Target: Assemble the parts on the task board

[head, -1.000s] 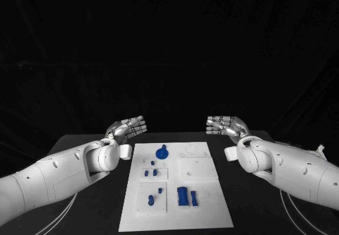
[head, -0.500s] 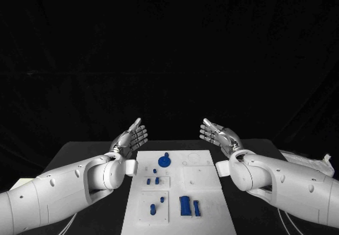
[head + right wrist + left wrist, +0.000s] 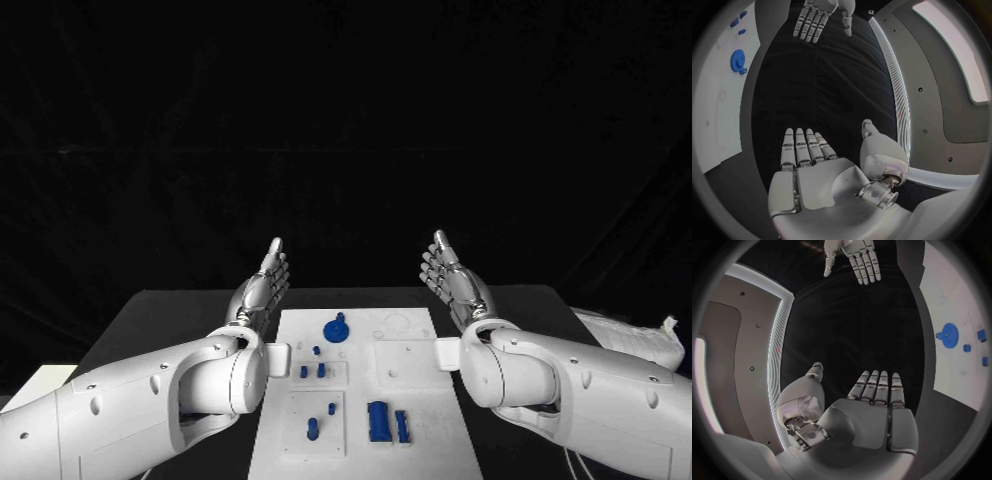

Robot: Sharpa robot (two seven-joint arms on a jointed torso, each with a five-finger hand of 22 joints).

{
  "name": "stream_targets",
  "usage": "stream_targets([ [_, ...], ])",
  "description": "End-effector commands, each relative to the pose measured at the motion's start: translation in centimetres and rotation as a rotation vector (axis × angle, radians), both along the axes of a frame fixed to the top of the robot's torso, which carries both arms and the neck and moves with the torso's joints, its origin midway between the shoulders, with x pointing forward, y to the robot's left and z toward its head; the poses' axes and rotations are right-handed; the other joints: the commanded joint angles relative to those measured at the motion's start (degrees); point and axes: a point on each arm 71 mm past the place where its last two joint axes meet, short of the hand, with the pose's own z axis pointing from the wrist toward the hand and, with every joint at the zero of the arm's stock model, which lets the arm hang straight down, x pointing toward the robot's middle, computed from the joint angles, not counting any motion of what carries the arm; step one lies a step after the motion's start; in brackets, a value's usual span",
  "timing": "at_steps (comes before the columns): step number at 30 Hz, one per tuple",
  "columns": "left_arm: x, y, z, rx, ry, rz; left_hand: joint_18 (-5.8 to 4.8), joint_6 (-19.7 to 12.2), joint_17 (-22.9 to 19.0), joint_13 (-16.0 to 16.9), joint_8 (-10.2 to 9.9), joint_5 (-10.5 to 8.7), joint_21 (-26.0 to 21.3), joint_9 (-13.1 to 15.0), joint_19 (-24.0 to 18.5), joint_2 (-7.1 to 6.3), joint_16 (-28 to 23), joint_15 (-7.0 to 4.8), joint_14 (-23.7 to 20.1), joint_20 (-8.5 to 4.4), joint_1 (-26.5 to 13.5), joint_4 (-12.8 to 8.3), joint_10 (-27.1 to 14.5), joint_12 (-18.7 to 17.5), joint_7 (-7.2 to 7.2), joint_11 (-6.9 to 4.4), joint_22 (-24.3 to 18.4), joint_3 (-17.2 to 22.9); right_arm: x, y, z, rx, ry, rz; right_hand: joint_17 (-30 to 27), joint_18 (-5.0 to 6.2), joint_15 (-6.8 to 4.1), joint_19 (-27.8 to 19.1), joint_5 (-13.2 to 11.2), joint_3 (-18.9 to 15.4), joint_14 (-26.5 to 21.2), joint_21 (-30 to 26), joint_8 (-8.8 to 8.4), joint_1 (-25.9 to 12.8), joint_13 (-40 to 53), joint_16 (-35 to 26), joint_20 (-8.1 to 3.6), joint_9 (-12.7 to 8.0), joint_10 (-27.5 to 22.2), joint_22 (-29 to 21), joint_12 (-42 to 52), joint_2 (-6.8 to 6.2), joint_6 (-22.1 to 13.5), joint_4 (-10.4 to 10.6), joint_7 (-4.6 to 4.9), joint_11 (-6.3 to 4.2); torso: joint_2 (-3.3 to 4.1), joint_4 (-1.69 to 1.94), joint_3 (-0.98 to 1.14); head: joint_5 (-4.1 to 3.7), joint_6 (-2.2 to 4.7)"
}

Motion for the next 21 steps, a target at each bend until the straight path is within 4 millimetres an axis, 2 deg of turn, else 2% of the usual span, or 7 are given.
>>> stream_targets([
  [1, -0.02, 0.15, 0.48, 0.047, -0.060, 0.032, -1.48, -4.98, -0.08, -0.07, -0.38, -0.37, -0.20, -0.08, -3.87, 0.01, -1.06, -0.14, -4.75, -1.52, -6.51, -0.07, -5.12, -0.40, -0.44, -0.20, -1.89, -5.57, -0.02, -0.18, 0.16, -0.002, -0.017, -0.033, -0.34, -2.06, -0.06, -4.94, -0.43, -1.82, -5.24, -0.43, -0.40, -6.31, -0.12, -0.22, -0.52, -0.14, -5.12, -0.22, -0.37, 0.00, -4.47, -0.02, -0.38, -0.12, 0.00, 0.00, -0.01, 0.00, 0.00],
  [18, -0.02, 0.15, 0.48, 0.047, -0.060, 0.032, -1.48, -9.78, -0.08, -0.07, -0.38, -0.37, -0.20, -0.08, -7.44, 0.01, -1.06, -0.14, -9.46, -1.52, -13.03, -0.07, -10.28, -0.40, -0.44, -0.20, -1.89, -5.57, -0.02, -0.18, 0.16, -0.002, -0.017, -0.033, -0.34, -2.06, -0.06, -10.49, -0.43, -1.82, -11.18, -0.43, -0.40, -13.37, -0.12, -0.22, -0.52, -0.14, -10.95, -0.22, -0.37, 0.00, -9.46, -0.02, -0.38, -0.12, 0.00, 0.00, -0.01, 0.00, 0.00],
  [19, -0.02, 0.15, 0.48, 0.047, -0.060, 0.032, -1.48, -10.05, -0.08, -0.07, -0.38, -0.37, -0.20, -0.08, -11.65, 0.01, -1.06, -0.14, -9.62, -1.52, -13.28, -0.07, -10.39, -0.40, -0.44, -0.20, -1.89, -5.57, -0.02, -0.18, 0.16, -0.002, -0.017, -0.033, -0.34, -2.06, -0.06, -10.68, -0.43, -1.82, -11.42, -0.43, -0.40, -13.60, -0.12, -0.22, -0.52, -0.14, -11.14, -0.22, -0.37, 0.00, -9.62, -0.02, -0.38, -0.12, 0.00, 0.00, -0.01, 0.00, 0.00],
  [21, -0.02, 0.15, 0.48, 0.047, -0.060, 0.032, -1.48, -10.34, -0.08, -0.07, -0.38, -0.37, -0.20, -0.08, -11.65, 0.01, -1.06, -0.14, -9.82, -1.52, -13.53, -0.07, -10.77, -0.40, -0.44, -0.20, -1.89, -5.57, -0.02, -0.18, 0.16, -0.002, -0.017, -0.033, -0.34, -2.06, -0.06, -11.31, -0.43, -1.82, -12.10, -0.43, -0.40, -14.46, -0.12, -0.22, -0.52, -0.14, -11.83, -0.22, -0.37, 0.00, -10.24, -0.02, -0.38, -0.12, 0.00, 0.00, -0.01, 0.00, 0.00],
])
